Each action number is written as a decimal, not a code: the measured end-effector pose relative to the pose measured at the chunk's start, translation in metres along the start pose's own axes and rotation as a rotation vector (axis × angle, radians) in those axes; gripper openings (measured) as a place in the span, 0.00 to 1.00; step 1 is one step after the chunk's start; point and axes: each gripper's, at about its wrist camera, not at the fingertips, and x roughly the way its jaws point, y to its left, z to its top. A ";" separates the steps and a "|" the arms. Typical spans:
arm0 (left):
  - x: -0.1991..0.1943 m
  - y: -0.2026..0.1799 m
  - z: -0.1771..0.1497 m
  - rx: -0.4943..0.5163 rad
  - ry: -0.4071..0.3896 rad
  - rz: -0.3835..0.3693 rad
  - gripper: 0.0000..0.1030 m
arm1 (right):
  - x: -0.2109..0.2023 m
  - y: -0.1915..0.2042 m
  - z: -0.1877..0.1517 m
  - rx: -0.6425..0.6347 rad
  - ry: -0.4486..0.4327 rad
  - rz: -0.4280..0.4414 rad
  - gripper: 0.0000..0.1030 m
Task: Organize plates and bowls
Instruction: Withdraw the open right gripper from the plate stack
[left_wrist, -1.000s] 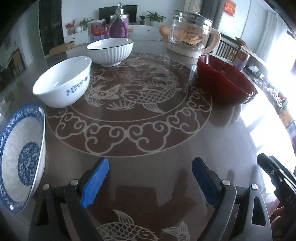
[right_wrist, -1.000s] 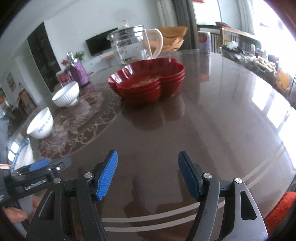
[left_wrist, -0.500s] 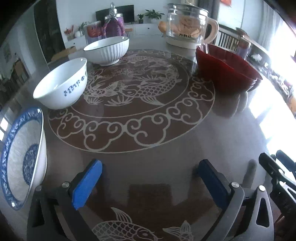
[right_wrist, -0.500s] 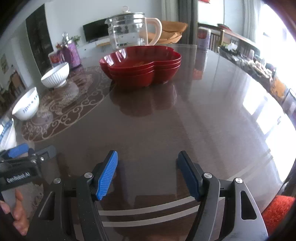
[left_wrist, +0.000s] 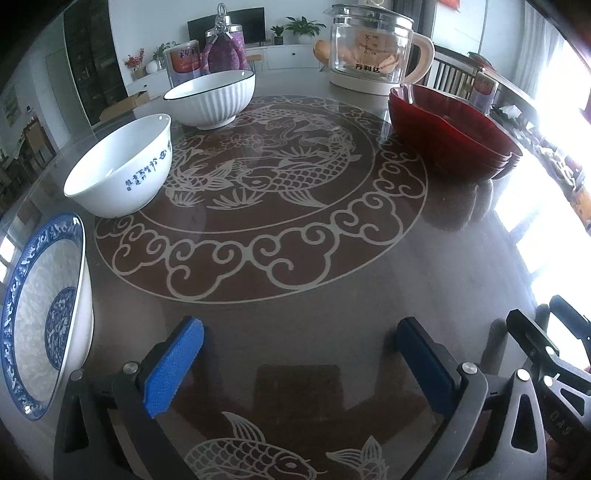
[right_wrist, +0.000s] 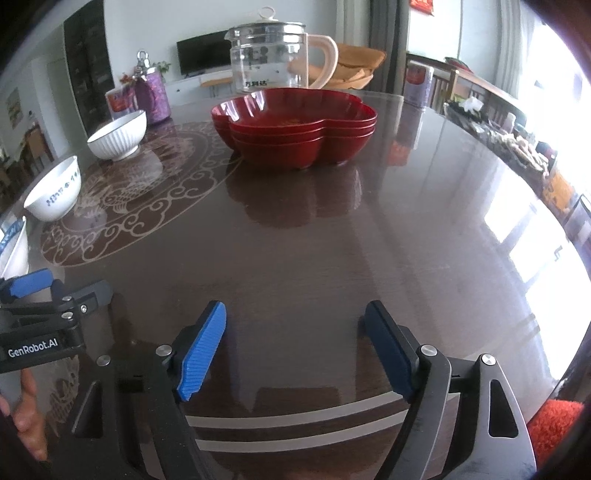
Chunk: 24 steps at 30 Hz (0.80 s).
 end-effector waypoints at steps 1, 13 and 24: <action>0.000 0.000 0.000 0.000 0.002 0.000 1.00 | 0.000 0.000 0.000 -0.002 -0.002 0.002 0.80; 0.001 0.000 0.001 0.014 0.013 -0.004 1.00 | -0.001 -0.002 0.002 0.029 0.033 -0.013 0.80; -0.075 0.036 0.009 -0.009 -0.105 -0.178 0.98 | -0.006 -0.021 0.002 0.049 0.017 0.151 0.84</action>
